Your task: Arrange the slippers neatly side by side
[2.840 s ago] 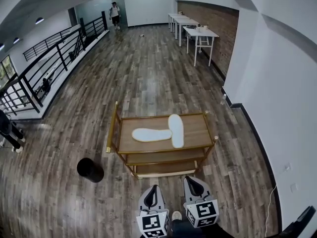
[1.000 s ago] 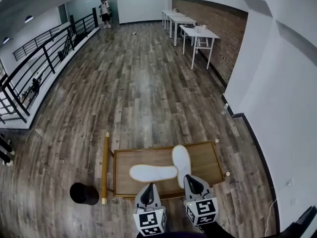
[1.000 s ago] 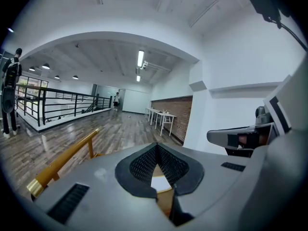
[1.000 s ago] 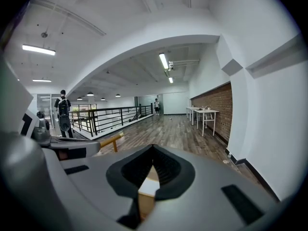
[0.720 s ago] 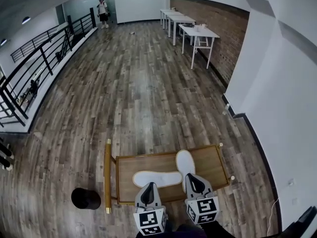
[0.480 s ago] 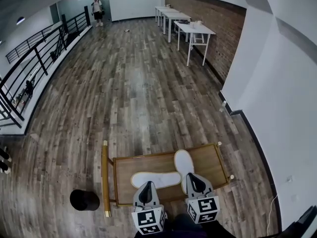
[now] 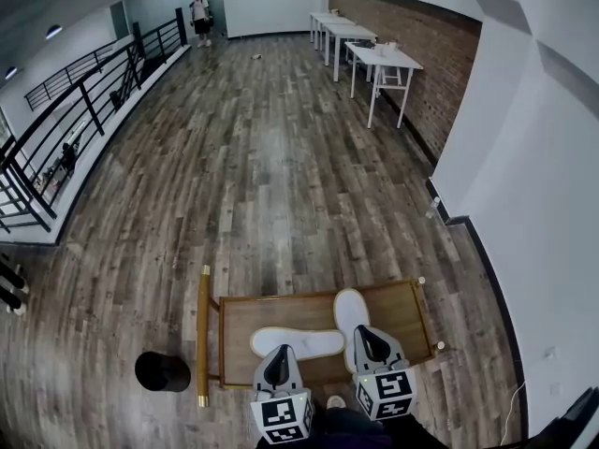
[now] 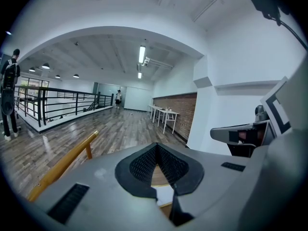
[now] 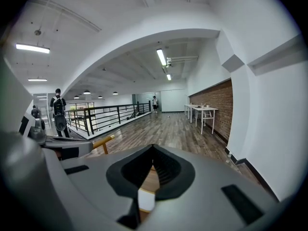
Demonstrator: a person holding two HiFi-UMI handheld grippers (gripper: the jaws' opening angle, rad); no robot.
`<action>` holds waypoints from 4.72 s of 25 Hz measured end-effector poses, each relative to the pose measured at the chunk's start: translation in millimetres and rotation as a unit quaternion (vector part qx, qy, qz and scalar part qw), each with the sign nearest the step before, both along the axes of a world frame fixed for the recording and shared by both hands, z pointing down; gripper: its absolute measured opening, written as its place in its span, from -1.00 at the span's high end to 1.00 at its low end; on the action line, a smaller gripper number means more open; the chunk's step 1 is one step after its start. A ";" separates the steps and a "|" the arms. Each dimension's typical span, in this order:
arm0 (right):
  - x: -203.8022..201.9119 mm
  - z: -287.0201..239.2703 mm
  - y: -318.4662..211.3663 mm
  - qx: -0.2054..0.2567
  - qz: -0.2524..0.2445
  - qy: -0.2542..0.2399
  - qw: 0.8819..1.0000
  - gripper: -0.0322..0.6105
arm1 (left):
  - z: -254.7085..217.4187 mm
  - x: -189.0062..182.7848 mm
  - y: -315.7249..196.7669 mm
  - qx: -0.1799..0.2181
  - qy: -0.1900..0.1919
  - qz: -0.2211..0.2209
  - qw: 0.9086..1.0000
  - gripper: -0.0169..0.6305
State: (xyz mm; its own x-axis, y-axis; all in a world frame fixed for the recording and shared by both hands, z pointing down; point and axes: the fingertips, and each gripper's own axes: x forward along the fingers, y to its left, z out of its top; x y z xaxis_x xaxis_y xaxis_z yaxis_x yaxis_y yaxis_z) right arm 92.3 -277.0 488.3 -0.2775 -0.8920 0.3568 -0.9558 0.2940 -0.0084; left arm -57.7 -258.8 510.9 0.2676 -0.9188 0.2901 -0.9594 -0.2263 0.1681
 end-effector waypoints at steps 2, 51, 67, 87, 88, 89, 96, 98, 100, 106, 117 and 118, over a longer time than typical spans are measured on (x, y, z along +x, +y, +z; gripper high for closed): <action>-0.4 -2.6 -3.4 0.002 -0.006 0.001 1.000 0.90 | -0.3 -1.3 -0.9 -0.002 -0.004 -0.004 1.000 0.94; -149.6 251.1 -29.3 -0.204 -0.431 0.333 0.813 0.75 | 38.9 -97.0 9.9 -0.070 -0.016 -0.136 0.988 0.94; -142.9 205.0 -54.7 -0.326 -0.286 0.087 0.897 0.86 | 37.9 -90.7 -0.4 -0.070 -0.025 -0.111 0.991 0.94; -82.1 219.2 -67.0 -0.411 -0.144 -0.072 0.897 0.86 | 42.4 -80.3 -9.3 -0.065 -0.019 -0.094 0.993 0.94; -81.1 221.5 -68.0 -0.414 -0.144 -0.071 0.896 0.86 | 43.2 -80.6 -9.2 -0.068 -0.018 -0.093 0.993 0.94; -80.7 223.7 -68.4 -0.417 -0.143 -0.072 0.895 0.86 | 43.8 -81.0 -9.1 -0.070 -0.018 -0.093 0.993 0.94; -80.5 237.3 -66.8 -0.434 -0.146 -0.074 0.886 0.86 | 44.8 -81.4 -12.6 -0.074 -0.020 -0.089 0.993 0.94; -81.5 237.8 -65.6 -0.433 -0.155 -0.075 0.885 0.86 | 46.6 -81.1 -12.9 -0.076 -0.021 -0.088 0.993 0.94; -80.8 237.7 -65.0 -0.432 -0.160 -0.071 0.885 0.85 | 47.5 -80.3 -13.8 -0.077 -0.020 -0.086 0.993 0.94; -83.2 218.6 -58.0 -0.420 -0.188 -0.070 0.885 0.59 | 43.9 -75.7 -20.4 -0.071 -0.021 -0.079 0.994 0.94; 63.6 197.4 -95.0 -0.370 -0.022 0.018 0.928 0.57 | 42.7 -69.7 -24.5 -0.059 -0.021 -0.069 0.996 0.94; 69.2 203.5 -92.7 -0.381 -0.013 0.013 0.924 0.57 | 43.3 -69.2 -23.8 -0.060 -0.021 -0.068 0.996 0.94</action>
State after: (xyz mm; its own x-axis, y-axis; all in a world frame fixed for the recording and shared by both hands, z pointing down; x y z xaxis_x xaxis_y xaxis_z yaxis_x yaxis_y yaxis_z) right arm 161.5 -369.8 691.7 -0.2780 -0.3719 0.8857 -0.9512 0.2352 -0.1998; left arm -126.8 -282.6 554.2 0.1283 -0.9040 0.4077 -0.9867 -0.0750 0.1442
